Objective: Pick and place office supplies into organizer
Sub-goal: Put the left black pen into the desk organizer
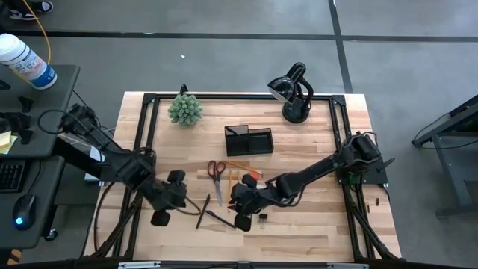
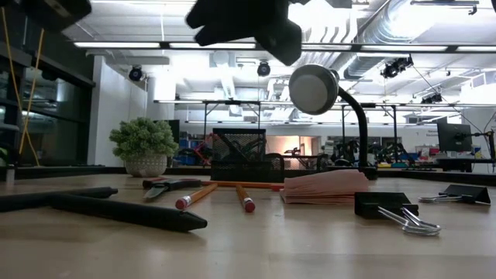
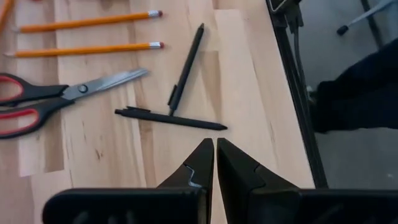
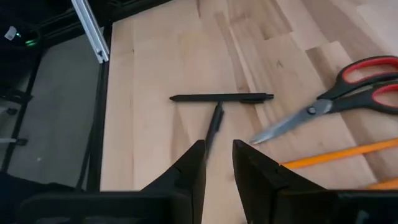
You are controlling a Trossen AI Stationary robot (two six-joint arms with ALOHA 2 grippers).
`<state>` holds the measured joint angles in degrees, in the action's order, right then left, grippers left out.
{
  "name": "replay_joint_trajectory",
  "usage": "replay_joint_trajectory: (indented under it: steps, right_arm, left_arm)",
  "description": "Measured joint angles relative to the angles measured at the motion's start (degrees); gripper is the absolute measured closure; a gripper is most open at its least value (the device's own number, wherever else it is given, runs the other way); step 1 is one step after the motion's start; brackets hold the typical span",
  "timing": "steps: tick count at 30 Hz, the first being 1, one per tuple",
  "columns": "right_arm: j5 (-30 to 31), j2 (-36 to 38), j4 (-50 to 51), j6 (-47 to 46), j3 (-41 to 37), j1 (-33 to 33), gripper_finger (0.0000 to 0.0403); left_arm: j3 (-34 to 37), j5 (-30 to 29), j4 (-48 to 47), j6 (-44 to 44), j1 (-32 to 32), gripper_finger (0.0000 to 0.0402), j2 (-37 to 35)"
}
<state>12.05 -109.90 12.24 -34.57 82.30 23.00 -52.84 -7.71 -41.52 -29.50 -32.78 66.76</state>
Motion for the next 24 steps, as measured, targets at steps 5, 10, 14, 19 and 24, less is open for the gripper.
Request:
replay_joint_trajectory:
  steps: [5, 10, 14, 19, 24]
  right_arm:
    - [1.6, -0.7, 9.3, -5.9, 1.9, 0.1, 0.0329]
    - [1.8, -0.7, 21.3, -13.3, 3.5, 0.6, 0.0329]
    - [1.0, -0.7, 29.7, -19.4, 5.0, 2.0, 0.0329]
    - [0.9, -0.7, 40.9, -22.2, 8.1, 3.9, 0.0329]
    - [2.9, -0.6, 46.8, -19.4, 9.2, 5.0, 0.0329]
  left_arm:
    - [0.0, -7.1, 2.2, -4.6, -3.8, 0.0392, 0.0]
    - [0.0, -14.5, 3.5, -15.5, -3.5, 0.0392, 1.9]
    - [0.0, -15.0, 5.5, -16.3, -3.6, 0.0392, 5.2]
    - [0.0, -15.0, 11.1, -10.1, -3.5, 0.0392, 10.1]
    - [0.0, -11.1, 16.5, -13.2, -1.0, 0.0392, 15.5]
